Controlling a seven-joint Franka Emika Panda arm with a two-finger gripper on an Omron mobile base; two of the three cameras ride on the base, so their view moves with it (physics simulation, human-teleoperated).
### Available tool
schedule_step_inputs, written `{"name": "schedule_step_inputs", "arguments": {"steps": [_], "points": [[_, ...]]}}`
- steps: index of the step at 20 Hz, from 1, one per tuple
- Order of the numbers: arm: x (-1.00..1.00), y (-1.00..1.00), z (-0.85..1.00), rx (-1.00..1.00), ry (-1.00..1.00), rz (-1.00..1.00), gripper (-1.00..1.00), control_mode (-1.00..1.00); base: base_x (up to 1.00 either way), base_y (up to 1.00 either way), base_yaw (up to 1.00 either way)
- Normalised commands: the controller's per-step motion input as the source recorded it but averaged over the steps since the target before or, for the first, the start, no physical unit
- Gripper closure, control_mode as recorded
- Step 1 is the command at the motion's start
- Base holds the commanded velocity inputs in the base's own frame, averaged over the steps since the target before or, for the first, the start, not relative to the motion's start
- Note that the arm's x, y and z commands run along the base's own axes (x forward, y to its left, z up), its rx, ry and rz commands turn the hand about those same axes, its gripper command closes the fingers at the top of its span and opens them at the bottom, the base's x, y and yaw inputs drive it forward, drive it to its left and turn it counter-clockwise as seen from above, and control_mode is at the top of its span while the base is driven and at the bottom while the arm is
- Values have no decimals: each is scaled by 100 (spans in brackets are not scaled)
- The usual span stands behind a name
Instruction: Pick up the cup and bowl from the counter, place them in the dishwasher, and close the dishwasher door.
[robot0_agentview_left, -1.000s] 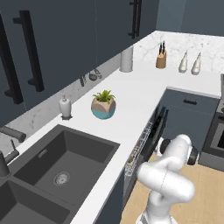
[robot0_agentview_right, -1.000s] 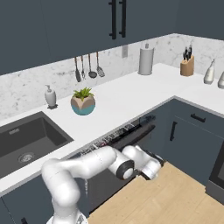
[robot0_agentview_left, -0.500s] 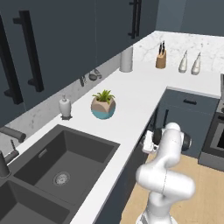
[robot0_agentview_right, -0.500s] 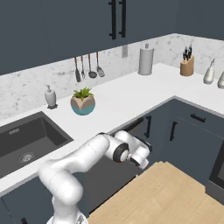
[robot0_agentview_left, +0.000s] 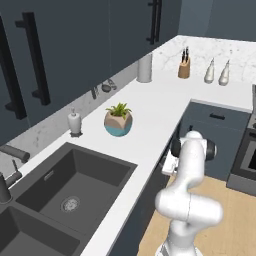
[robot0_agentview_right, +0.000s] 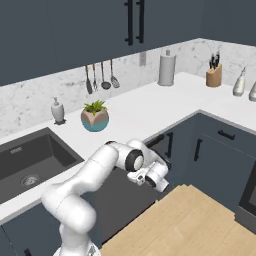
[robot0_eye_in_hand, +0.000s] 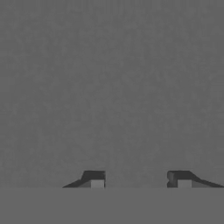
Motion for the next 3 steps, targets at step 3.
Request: {"name": "schedule_step_inputs", "arguments": {"steps": [3], "points": [[0,2,0,-6,0,-14,-100,-100,0,0,0]]}}
